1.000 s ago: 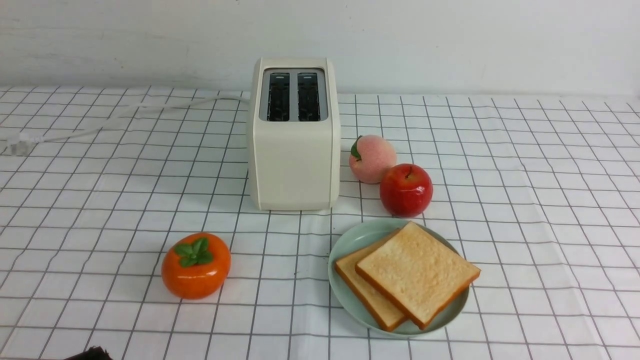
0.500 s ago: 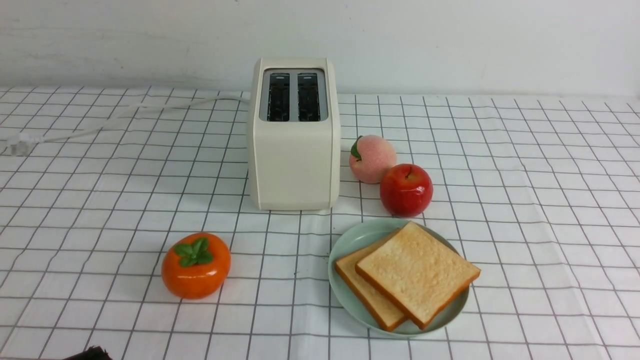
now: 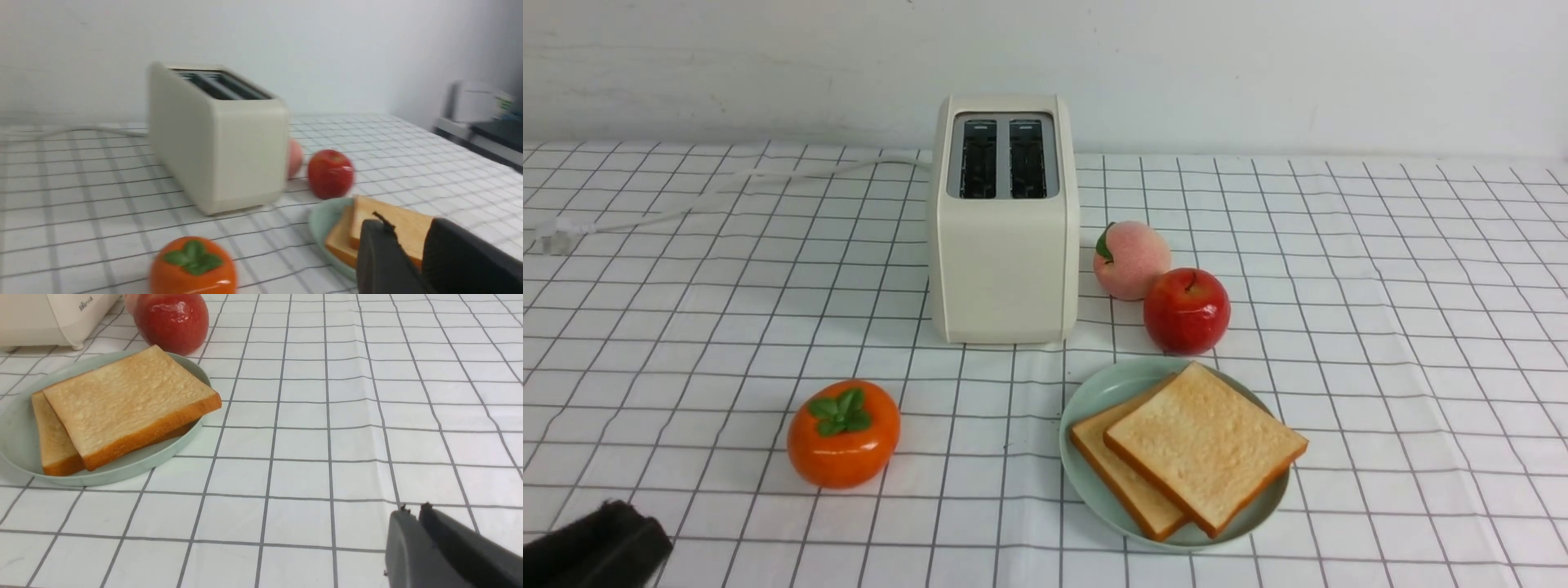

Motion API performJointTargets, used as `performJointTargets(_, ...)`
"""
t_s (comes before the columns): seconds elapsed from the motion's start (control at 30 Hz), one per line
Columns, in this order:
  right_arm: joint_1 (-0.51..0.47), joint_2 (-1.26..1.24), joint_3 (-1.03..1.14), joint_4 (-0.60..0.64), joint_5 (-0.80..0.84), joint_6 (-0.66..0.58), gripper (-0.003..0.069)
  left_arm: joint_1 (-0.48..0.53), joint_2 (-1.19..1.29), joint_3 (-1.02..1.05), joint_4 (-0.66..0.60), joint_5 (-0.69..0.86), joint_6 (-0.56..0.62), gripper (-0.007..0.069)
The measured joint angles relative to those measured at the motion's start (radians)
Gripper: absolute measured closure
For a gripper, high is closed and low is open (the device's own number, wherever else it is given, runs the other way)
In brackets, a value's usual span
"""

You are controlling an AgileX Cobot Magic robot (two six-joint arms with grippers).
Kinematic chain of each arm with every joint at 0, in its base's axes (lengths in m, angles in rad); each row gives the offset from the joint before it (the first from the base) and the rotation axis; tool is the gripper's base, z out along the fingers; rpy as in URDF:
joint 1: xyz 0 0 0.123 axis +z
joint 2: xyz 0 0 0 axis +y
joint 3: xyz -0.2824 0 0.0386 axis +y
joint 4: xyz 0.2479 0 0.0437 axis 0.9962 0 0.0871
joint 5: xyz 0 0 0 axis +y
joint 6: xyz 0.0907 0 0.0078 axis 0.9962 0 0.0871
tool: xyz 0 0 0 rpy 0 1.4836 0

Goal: Take toasted bread from bread machine on white checkered table place on plate.

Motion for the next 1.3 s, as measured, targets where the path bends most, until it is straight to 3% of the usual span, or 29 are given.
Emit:
performJointTargets(0.07, 0.0, 0.0, 0.0, 0.0, 0.0, 0.0, 0.062, 0.064, -0.01, 0.01, 0.043, 0.013, -0.043, 0.0463)
performJointTargets(0.17, 0.0, 0.0, 0.0, 0.0, 0.0, 0.0, 0.062, 0.214, -0.068, 0.038, 0.192, 0.079, -0.2, 0.0463)
performJointTargets(0.3, 0.0, 0.0, 0.0, 0.0, 0.0, 0.0, 0.062, 0.308, -0.132, 0.088, 0.283, 0.163, -0.327, 0.0461)
performJointTargets(0.73, 0.0, 0.0, 0.0, 0.0, 0.001, 0.0, 0.062, 0.326, -0.136, 0.135, 0.357, 0.334, -0.394, 0.046)
performJointTargets(0.93, 0.0, 0.0, 0.0, 0.0, 0.001, 0.0, 0.062, 0.326, -0.136, 0.135, 0.356, 0.353, -0.443, 0.0636)
performJointTargets(1.3, 0.0, 0.0, 0.0, 0.0, 0.001, 0.0, 0.062, 0.326, -0.136, 0.135, 0.356, 0.353, -0.451, 0.0638)
